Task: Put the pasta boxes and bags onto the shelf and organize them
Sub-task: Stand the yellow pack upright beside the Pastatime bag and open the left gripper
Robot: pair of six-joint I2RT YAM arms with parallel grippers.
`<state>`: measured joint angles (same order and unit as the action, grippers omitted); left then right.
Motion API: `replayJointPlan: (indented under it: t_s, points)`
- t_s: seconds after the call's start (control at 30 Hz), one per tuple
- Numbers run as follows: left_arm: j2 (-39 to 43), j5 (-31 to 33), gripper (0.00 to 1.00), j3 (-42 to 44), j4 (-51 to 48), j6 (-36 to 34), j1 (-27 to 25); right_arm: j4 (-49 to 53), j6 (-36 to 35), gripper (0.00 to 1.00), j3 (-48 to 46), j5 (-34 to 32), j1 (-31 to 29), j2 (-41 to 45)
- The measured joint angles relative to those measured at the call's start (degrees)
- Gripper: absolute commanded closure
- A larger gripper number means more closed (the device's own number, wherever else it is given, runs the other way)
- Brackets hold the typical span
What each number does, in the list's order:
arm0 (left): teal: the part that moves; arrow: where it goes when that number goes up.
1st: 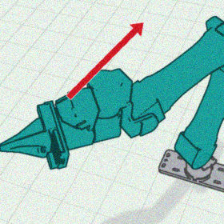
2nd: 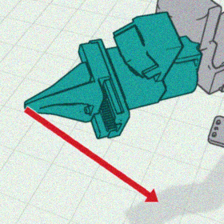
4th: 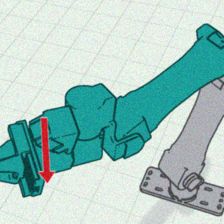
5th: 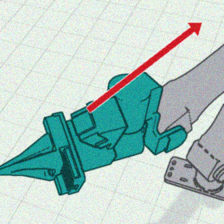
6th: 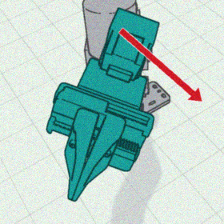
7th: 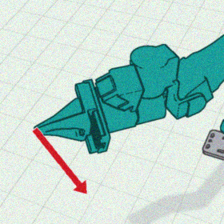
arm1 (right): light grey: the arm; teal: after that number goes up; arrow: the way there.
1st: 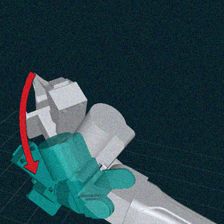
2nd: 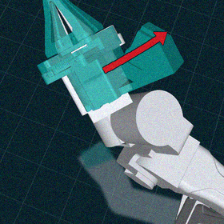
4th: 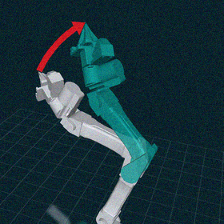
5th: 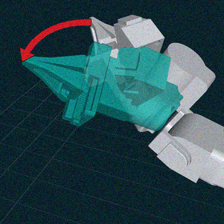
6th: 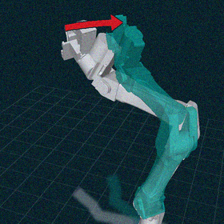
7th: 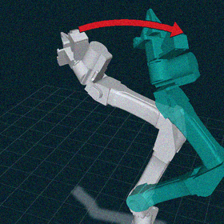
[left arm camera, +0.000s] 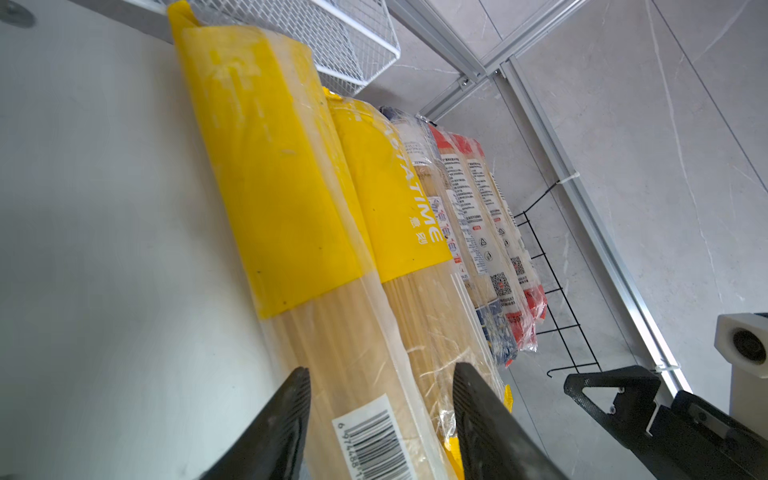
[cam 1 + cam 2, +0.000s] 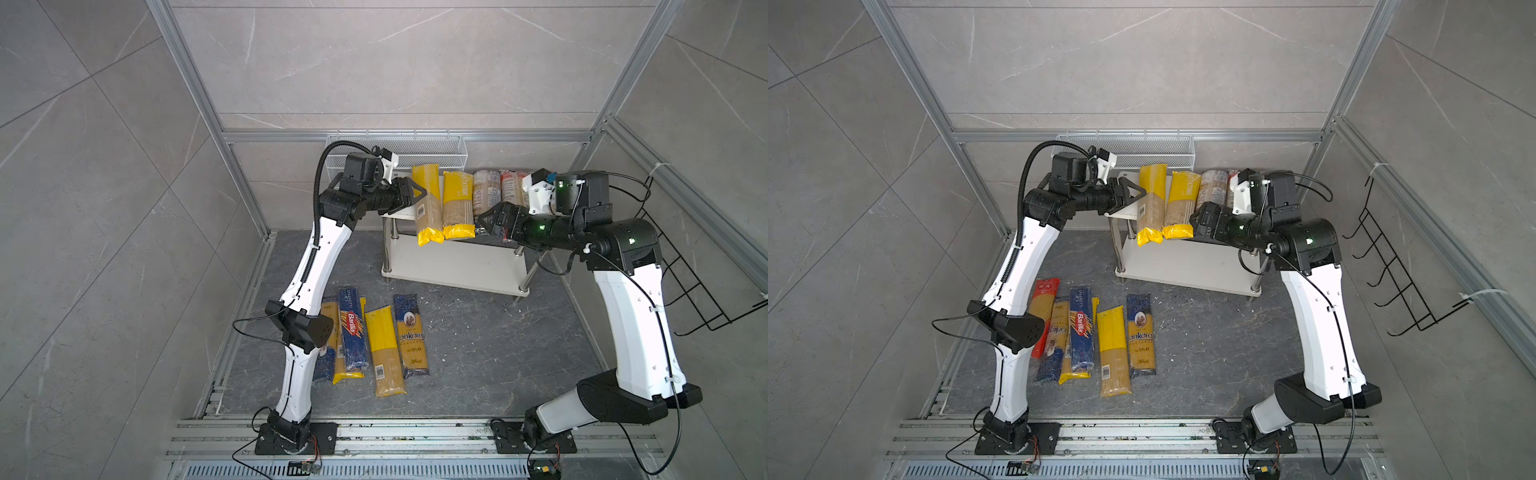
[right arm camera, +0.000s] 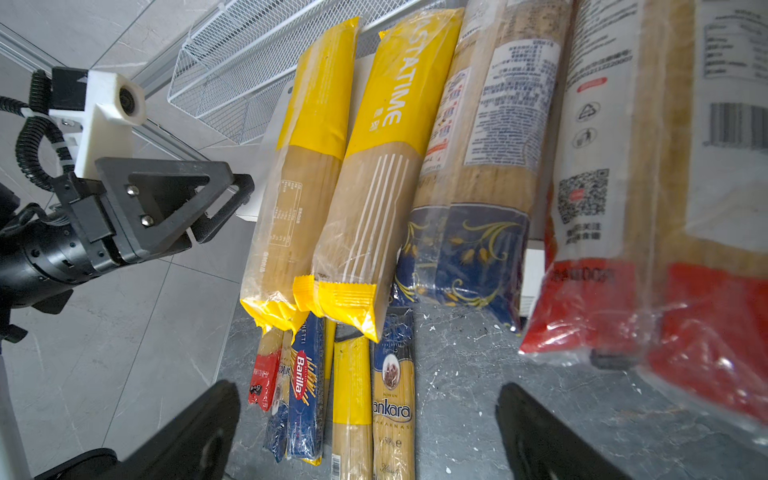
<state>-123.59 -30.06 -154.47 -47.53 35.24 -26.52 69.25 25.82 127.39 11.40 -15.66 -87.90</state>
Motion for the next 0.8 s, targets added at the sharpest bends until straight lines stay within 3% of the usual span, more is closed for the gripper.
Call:
replayJointPlan:
  t_s: [0.8]
  points:
    - [-6.19,-4.28,0.47,-0.50,7.32,5.66,0.50,2.60,-0.17,0.00,1.20,-0.48,1.84,-1.79]
